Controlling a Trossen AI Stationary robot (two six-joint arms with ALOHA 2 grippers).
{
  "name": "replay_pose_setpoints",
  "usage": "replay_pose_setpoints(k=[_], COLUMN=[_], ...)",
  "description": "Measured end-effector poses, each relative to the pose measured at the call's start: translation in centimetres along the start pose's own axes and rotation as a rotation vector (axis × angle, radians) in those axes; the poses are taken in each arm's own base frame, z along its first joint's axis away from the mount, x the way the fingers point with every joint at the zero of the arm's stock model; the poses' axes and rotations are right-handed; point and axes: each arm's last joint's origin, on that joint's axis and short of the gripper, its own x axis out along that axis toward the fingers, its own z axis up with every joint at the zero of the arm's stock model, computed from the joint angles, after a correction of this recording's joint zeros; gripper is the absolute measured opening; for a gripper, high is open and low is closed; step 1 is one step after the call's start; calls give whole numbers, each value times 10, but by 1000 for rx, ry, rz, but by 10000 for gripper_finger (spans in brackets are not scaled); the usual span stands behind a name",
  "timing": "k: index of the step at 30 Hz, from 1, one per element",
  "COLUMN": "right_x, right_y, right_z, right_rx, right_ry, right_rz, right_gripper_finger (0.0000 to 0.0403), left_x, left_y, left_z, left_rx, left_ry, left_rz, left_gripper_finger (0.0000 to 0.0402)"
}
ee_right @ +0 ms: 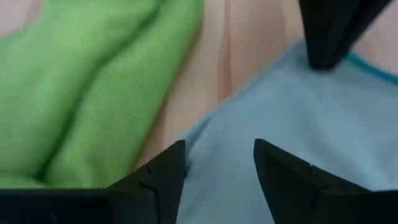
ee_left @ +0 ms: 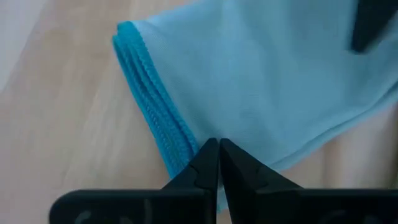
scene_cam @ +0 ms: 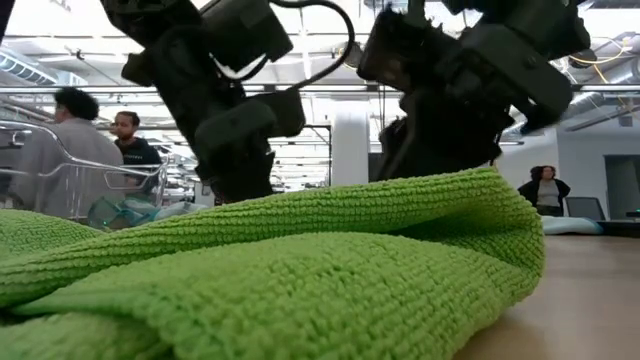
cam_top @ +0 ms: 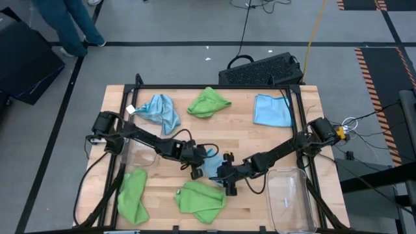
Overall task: Sort microfiber towel by color & place in baskets
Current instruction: Fold the bottom blue microfiber towel, then put the folded blue microfiber towel into the right transparent bin
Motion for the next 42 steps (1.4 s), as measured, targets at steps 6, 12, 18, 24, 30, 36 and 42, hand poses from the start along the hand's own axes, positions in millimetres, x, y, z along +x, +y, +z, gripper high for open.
replay_pose_setpoints(k=[6, 12, 18, 24, 30, 36, 42], right_x=[-1, -2, -1, -14, -38, -41, -33], right_y=[-3, -7, -22, -29, -27, -30, -33], right_z=[-13, -15, -15, -8, 9, 7, -9], right_rx=[-11, -22, -44, -70, -73, -80, -72], right_ry=[158, 194, 234, 209, 110, 121, 178], right_rz=[27, 15, -3, -17, 7, -51, -90], right_gripper_finger=[169, 169, 169, 169, 169, 169, 169], left_x=[5, -6, -21, -35, -42, -37, -25], left_y=[-5, -9, -9, -8, -11, -14, -9], left_z=[-11, -10, -5, 0, 8, 18, 19], left_rx=[-8, -7, -26, -35, -75, -93, -105], left_ry=[74, 65, 33, -17, -99, -204, -211], left_rz=[2, -24, -5, 19, 3, -35, -12], left_gripper_finger=[19, 19, 19, 19, 19, 19, 19])
